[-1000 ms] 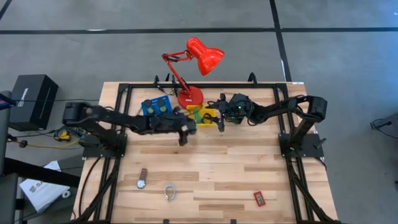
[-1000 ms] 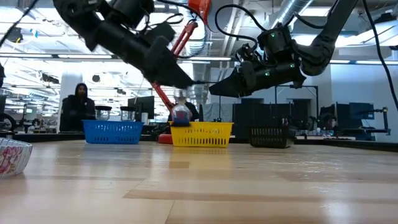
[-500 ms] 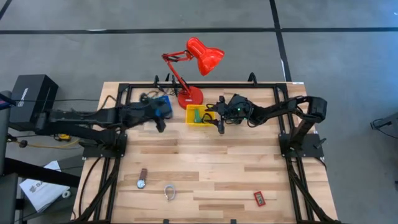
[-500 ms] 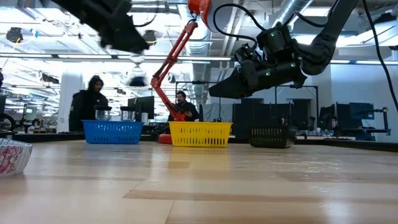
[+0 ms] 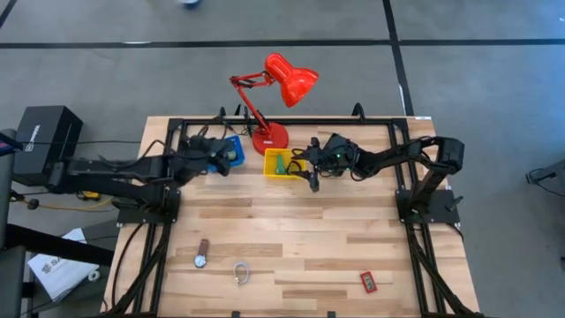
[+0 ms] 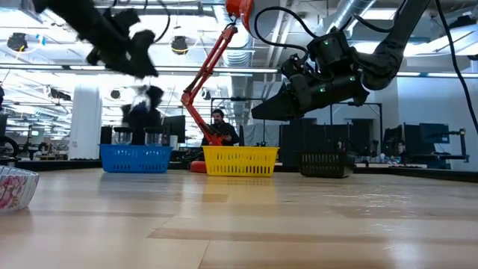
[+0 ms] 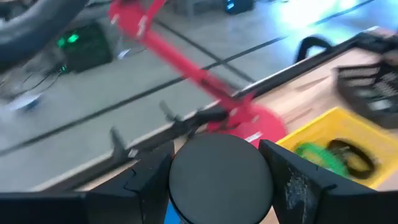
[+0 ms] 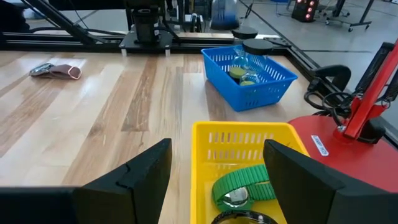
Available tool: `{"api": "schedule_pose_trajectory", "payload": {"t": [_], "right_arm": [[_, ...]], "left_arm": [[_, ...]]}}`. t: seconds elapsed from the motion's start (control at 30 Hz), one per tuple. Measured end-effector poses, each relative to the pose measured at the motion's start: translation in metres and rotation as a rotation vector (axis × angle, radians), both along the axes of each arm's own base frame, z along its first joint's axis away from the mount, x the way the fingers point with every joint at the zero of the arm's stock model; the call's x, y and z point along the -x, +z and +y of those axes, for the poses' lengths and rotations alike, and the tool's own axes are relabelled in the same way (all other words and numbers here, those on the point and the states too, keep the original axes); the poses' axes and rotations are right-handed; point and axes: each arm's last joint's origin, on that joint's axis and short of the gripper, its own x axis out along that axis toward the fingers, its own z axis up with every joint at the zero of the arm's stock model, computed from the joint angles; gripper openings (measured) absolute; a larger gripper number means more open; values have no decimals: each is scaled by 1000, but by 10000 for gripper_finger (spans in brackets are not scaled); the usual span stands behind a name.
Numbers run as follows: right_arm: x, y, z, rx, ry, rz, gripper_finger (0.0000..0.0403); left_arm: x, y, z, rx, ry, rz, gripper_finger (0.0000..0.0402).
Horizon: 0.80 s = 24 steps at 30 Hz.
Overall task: Pick & Place Office items
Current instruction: Put the blue hourglass into the blue bin
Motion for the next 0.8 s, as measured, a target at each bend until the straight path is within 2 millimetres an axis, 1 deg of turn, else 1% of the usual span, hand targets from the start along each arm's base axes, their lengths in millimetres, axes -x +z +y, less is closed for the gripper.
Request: {"api": "schedule_pose_trajectory", "payload": {"t": [0.17, 0.33, 0.53, 0.63, 0.73, 0.8], "right_arm": [[0, 0, 0, 0, 0, 1, 245], [0, 0, 0, 0, 0, 1, 245], [0, 0, 0, 0, 0, 0, 245], [0, 0, 0, 9, 2, 0, 245], [0, 1, 0, 11, 2, -6, 245], [0, 1, 0, 13, 3, -7, 245]], "left_arm": [[6, -33, 0, 40, 57, -13, 207], [11, -55, 1, 8, 116, -45, 212], [17, -76, 4, -4, 160, -92, 207], [22, -92, 6, 2, 161, -71, 213], [23, -93, 9, 8, 163, -113, 214], [25, -97, 11, 14, 172, -86, 210]]}}
